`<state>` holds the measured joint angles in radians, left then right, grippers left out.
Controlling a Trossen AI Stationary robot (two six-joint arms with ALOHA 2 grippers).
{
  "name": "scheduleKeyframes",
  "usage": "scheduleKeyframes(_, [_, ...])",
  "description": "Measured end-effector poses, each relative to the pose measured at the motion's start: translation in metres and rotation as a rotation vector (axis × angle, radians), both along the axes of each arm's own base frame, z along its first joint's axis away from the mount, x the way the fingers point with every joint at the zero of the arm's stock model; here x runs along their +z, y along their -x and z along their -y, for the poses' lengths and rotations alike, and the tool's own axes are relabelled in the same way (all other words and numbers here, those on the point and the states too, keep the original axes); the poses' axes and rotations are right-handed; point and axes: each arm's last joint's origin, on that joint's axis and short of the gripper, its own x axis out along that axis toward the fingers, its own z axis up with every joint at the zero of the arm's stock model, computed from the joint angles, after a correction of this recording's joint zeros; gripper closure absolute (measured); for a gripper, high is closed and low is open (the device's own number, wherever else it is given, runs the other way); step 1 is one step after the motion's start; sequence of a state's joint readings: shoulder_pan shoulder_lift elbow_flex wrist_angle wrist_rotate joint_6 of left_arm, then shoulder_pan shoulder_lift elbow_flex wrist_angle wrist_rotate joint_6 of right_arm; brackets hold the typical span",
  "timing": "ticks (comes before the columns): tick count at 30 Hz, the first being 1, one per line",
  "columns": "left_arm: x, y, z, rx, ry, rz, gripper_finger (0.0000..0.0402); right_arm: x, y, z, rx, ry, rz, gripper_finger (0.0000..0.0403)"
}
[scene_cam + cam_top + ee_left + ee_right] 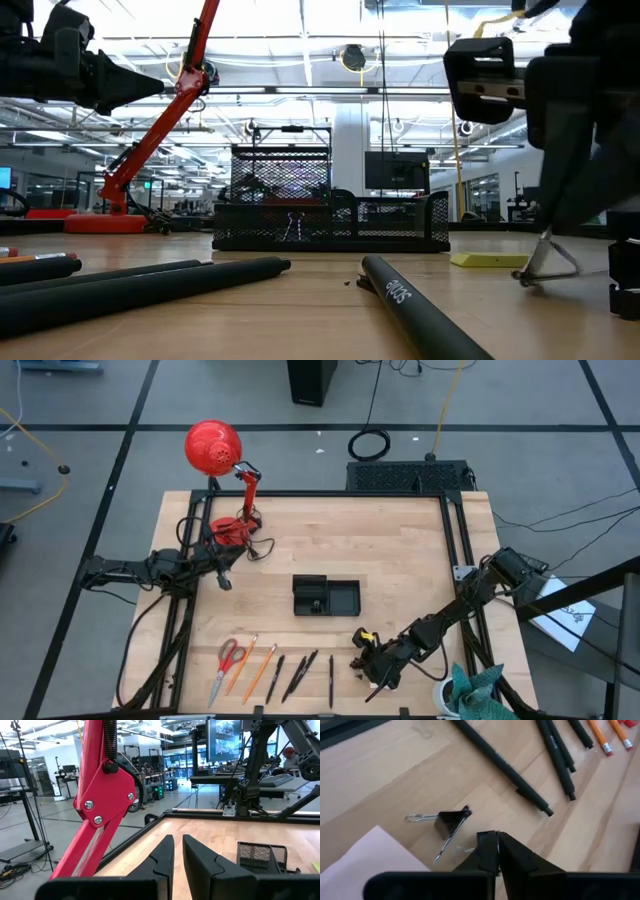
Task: Pick and place office supplies into organizer
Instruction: Put the top binder clip into the desk organizer
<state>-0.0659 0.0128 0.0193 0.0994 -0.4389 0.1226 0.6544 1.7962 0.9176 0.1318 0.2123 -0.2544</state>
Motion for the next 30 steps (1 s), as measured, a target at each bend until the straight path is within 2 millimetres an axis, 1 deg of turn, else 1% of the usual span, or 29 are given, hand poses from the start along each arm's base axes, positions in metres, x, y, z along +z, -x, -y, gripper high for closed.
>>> scheduleKeyframes(4, [0.000, 0.000, 0.000, 0.000, 0.000, 0.000, 0.0355, 0.000, 0.000, 0.000, 0.007, 0.011, 0.005, 0.0395])
scheduleKeyframes(7, [0.000, 0.000, 0.000, 0.001, -0.003, -0.001, 0.0355, 0.003, 0.000, 0.002, 0.003, 0.073, 0.041, 0.0400])
scheduleKeyframes(9, [0.000, 0.000, 0.000, 0.001, -0.003, 0.000, 0.0355, 0.009, -0.003, 0.004, -0.021, 0.108, 0.081, 0.0399])
scheduleKeyframes(13, [0.000, 0.000, 0.000, 0.001, -0.001, 0.001, 0.0355, 0.025, -0.015, 0.010, -0.094, 0.103, 0.153, 0.0401])
scheduleKeyframes(16, [0.000, 0.000, 0.000, 0.007, -0.002, 0.000, 0.0355, 0.040, -0.031, 0.016, -0.170, 0.075, 0.219, 0.0401])
scheduleKeyframes(20, [0.000, 0.000, 0.000, 0.008, -0.002, 0.000, 0.0355, 0.063, -0.051, 0.025, -0.209, 0.071, 0.287, 0.0401])
scheduleKeyframes(24, [0.000, 0.000, 0.000, 0.008, -0.002, 0.000, 0.0355, 0.080, -0.068, 0.038, -0.257, 0.040, 0.368, 0.0402])
scheduleKeyframes(28, [0.000, 0.000, 0.000, 0.008, -0.002, -0.001, 0.0355, 0.087, -0.082, 0.061, -0.314, 0.040, 0.444, 0.0402])
scheduleKeyframes(30, [0.000, 0.000, 0.000, 0.008, -0.003, -0.004, 0.0355, 0.090, -0.089, 0.075, -0.373, 0.001, 0.470, 0.0402])
